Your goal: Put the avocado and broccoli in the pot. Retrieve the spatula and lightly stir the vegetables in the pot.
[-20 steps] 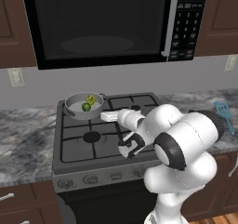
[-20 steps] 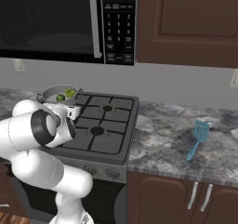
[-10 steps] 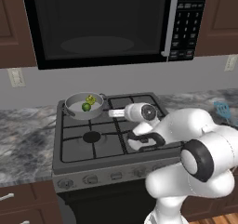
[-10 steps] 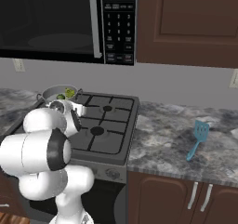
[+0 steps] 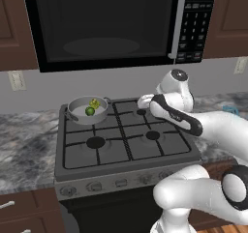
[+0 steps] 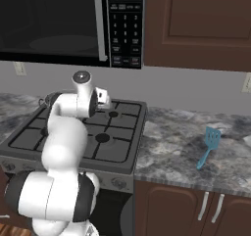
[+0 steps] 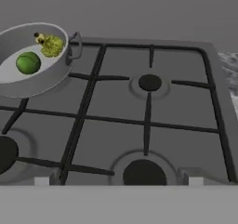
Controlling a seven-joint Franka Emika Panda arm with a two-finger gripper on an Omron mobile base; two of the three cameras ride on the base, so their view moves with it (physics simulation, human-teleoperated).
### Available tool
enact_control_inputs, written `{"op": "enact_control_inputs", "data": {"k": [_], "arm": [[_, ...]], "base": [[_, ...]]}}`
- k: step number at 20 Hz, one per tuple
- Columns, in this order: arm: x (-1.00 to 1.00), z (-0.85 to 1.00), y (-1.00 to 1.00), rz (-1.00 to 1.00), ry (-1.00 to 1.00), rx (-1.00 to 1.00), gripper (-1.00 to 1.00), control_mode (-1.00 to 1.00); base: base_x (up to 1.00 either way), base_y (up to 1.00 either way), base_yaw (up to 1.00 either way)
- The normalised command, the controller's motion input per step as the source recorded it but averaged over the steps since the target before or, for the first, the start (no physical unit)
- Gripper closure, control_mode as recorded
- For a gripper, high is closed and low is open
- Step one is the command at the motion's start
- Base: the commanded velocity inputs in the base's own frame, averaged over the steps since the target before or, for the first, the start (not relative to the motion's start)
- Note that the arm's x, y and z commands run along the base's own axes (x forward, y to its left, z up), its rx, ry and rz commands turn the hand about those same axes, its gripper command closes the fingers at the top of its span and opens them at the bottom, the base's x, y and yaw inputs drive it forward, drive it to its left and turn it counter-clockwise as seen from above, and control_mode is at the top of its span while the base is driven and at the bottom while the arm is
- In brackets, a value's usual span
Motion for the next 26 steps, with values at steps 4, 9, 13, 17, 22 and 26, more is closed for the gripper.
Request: {"op": "enact_control_inputs", "data": {"k": [4,9,13,17,22,26], "arm": [[-1.0,-0.22,-1.0,0.04,-0.22,0.06,-1.0,-1.0],[-0.96,-0.07,-1.0,0.0,-0.13,0.01,-1.0,-1.0],[-0.73,0.03,-1.0,-0.05,0.08,-0.08,-1.0,-1.0],[-0.77,0.14,-1.0,-0.02,0.13,-0.05,-1.0,-1.0],[-0.8,0.33,-1.0,-0.04,0.14,0.0,-1.0,-1.0],[-0.16,0.48,-0.98,-0.04,0.32,-0.06,-1.0,-1.0]], "base": [[0.0,0.0,0.0],[0.0,0.0,0.0],[0.0,0.0,0.0],[0.0,0.0,0.0],[0.0,0.0,0.0],[0.0,0.0,0.0]]}}
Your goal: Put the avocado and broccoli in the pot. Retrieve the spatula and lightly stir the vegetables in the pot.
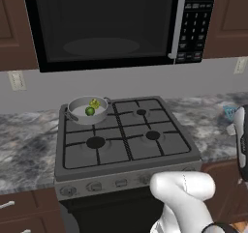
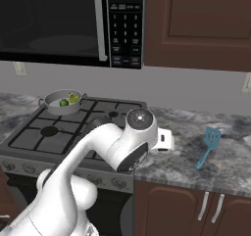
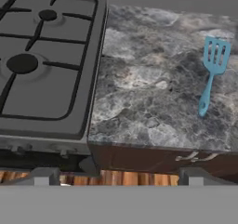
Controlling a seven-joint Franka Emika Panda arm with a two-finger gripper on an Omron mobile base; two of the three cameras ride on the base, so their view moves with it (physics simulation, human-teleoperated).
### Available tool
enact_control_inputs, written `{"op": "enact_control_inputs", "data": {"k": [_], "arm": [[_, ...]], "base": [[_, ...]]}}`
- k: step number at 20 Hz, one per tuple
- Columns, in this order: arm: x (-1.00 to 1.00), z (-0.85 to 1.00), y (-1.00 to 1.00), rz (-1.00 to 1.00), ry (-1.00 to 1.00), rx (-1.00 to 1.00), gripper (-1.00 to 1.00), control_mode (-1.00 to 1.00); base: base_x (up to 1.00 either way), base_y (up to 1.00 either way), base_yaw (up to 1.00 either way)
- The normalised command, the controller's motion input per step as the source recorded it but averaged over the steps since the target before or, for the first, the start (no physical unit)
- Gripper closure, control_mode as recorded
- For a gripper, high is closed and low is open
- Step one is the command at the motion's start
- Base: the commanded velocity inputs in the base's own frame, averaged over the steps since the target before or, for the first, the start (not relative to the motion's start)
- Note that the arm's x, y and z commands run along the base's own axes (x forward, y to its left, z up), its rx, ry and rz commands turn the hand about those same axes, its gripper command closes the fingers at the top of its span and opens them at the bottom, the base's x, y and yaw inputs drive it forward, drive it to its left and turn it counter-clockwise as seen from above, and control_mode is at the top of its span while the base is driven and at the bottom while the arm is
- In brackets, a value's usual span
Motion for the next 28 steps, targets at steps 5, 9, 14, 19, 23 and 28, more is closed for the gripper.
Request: {"op": "enact_control_inputs", "data": {"k": [5,9,14,19,23,28], "arm": [[0.33,-0.09,-0.17,-0.08,0.26,-0.06,-1.0,-1.0],[0.39,-0.26,0.1,-0.25,0.0,0.0,-1.0,-1.0],[0.64,-0.15,-0.72,-0.31,0.05,0.12,-1.0,-1.0],[0.35,-0.14,-1.0,-0.23,0.08,0.22,-1.0,-1.0],[0.27,-0.21,-1.0,-0.01,0.12,0.16,-1.0,-1.0],[0.41,-0.18,-0.65,0.0,0.16,0.01,-1.0,-1.0]], "base": [[0.0,0.0,0.0],[0.0,0.0,0.0],[0.0,0.0,0.0],[0.0,0.0,0.0],[0.0,0.0,0.0],[0.0,0.0,0.0]]}}
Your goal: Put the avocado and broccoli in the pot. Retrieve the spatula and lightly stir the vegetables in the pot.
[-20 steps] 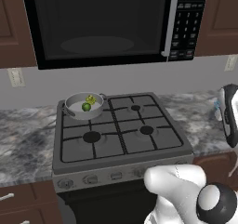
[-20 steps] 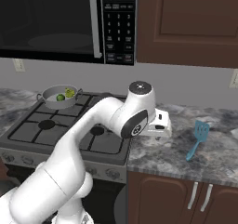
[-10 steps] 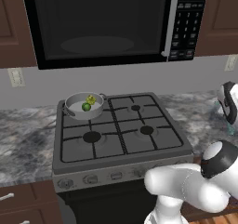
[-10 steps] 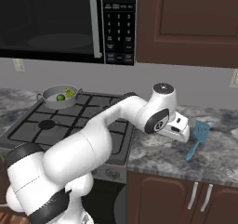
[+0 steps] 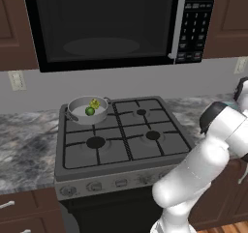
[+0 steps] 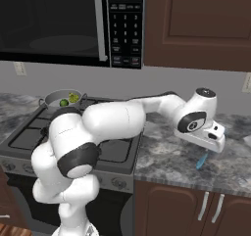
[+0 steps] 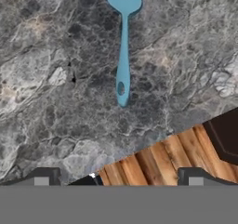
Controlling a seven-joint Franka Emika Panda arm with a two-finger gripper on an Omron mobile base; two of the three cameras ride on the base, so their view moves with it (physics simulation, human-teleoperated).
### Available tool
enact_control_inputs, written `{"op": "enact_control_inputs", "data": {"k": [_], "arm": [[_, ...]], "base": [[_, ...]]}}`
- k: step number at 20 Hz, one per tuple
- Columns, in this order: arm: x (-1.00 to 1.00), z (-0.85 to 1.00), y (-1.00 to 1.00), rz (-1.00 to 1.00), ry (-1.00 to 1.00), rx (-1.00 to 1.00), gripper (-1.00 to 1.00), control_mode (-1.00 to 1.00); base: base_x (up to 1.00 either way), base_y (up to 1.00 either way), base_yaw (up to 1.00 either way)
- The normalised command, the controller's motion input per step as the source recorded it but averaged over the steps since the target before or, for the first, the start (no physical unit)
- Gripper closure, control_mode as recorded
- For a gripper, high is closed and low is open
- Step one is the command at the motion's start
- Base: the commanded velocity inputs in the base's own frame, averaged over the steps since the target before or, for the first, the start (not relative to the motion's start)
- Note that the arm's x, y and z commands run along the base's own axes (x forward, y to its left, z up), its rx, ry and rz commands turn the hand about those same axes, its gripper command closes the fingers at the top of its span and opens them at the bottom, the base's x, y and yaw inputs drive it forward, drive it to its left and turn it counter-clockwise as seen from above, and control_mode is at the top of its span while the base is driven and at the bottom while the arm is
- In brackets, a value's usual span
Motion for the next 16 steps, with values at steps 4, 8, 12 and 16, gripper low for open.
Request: {"op": "enact_control_inputs", "data": {"k": [4,8,12,16], "arm": [[0.41,-0.09,-0.09,0.0,0.07,0.0,-1.0,-1.0],[0.04,-0.59,-0.03,0.04,0.0,0.08,-1.0,-1.0],[0.0,-0.39,-0.01,0.04,0.0,0.04,-1.0,-1.0],[0.07,-0.17,0.0,0.09,0.0,0.0,-1.0,-1.0]], "base": [[0.0,0.0,0.0],[0.0,0.0,0.0],[0.0,0.0,0.0],[0.0,0.0,0.0]]}}
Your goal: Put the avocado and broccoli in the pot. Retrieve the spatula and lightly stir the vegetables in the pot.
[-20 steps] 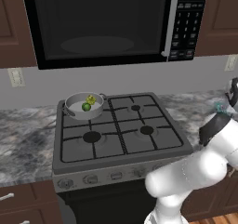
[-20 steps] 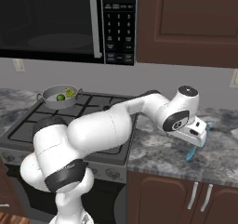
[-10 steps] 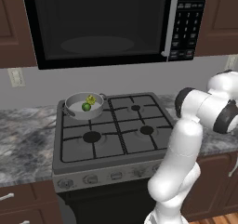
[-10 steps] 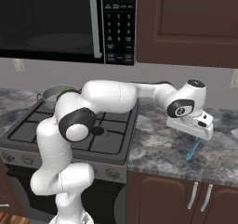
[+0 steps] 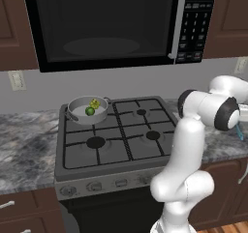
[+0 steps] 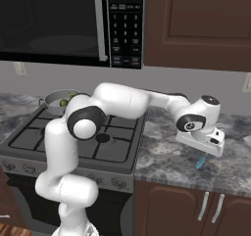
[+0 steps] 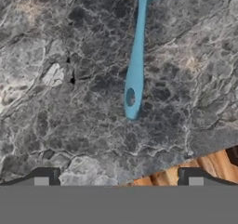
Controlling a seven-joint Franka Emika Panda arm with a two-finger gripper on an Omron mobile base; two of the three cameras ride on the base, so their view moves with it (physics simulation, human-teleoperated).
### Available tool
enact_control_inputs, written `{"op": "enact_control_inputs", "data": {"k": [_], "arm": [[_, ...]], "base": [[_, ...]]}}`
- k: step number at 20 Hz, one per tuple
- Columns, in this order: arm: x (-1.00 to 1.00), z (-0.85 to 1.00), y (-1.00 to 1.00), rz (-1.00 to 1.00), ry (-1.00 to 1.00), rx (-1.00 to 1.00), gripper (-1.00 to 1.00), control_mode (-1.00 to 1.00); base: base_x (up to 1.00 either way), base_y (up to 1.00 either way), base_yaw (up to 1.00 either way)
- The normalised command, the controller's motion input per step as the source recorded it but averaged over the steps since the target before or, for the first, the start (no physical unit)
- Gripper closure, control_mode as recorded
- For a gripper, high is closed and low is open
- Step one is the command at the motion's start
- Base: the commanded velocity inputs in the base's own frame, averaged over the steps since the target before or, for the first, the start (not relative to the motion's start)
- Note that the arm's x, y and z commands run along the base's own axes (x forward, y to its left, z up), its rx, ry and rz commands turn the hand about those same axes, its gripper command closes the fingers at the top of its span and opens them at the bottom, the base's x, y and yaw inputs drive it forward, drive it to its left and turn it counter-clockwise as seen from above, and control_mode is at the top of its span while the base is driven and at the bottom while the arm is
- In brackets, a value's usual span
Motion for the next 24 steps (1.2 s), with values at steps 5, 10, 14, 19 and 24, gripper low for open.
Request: {"op": "enact_control_inputs", "data": {"k": [5,10,14,19,24], "arm": [[0.42,-0.14,-0.09,0.2,0.01,0.0,-1.0,-1.0],[0.4,-0.14,-0.25,0.17,0.13,0.0,-1.0,-1.0],[0.03,-0.27,-0.23,0.05,0.01,0.0,-1.0,-1.0],[0.1,-0.26,-0.05,0.02,0.01,0.0,-1.0,-1.0],[0.15,-0.44,0.0,0.0,0.02,0.0,-1.0,-1.0]], "base": [[0.0,0.0,0.0],[0.0,0.0,0.0],[0.0,0.0,0.0],[0.0,0.0,0.0],[0.0,0.0,0.0]]}}
